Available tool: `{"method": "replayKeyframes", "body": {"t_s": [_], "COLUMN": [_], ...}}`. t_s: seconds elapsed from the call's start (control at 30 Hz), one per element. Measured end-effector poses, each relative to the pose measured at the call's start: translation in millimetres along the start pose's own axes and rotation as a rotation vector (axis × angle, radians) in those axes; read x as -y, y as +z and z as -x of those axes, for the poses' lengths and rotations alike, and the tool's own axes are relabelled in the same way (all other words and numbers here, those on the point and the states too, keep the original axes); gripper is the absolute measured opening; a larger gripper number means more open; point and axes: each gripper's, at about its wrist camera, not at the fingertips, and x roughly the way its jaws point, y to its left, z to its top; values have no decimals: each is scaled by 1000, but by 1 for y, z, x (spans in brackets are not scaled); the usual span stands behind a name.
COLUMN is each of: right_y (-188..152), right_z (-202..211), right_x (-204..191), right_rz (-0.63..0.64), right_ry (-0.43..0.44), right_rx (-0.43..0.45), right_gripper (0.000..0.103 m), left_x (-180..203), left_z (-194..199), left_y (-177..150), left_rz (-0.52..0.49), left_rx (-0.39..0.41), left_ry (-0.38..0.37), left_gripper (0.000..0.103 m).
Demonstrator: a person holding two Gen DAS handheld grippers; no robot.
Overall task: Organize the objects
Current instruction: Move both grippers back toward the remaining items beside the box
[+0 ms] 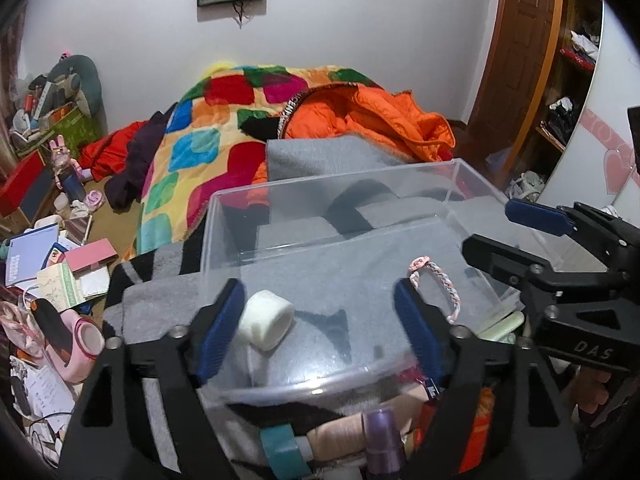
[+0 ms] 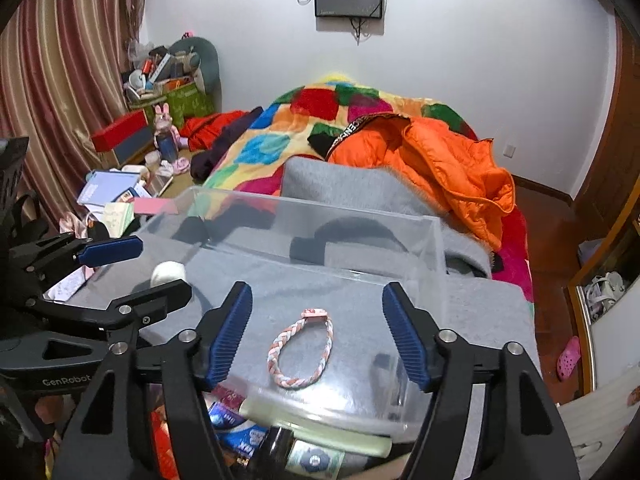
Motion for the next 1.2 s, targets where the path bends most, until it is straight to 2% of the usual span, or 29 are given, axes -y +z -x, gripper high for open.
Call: {"method": "replayKeyframes", "body": {"t_s": [0.1,0.2,0.4,0.6,0.73,0.87,0.97,1.2], "right_y": [-6,-13,-23,-38,-53,-70,-83,-108], "right_z": [12,25,46,59,62,59,54,39], "right_x": [2,4,11,20,27,36,46,65], "right_rz": [-11,-22,-34,-56,-72,-101,-133,-257], "right_ry": [4,-9,-41,-80,-116,-131,-148,-97], "right_rx": [13,33,56,57,35,-6,-43,-134], "right_gripper": [69,76,78,79,79,79,79,79], "left_x": [0,-1,-10,-27,-30,-27,-18,17], "left_z": [12,24,53,61,56,51,52,51], "left_y": [-5,-10,-25,-47,-67,-84,-90,-91], "left_rz": [10,19,50,116,132,153,144,68], "left_rx": [24,49,92,65,25,-15,-20,-20], "left_ry": [-3,6,17,3,22,-11,-9,-36], "left_gripper": [84,91,96,96,96,96,96,96]}}
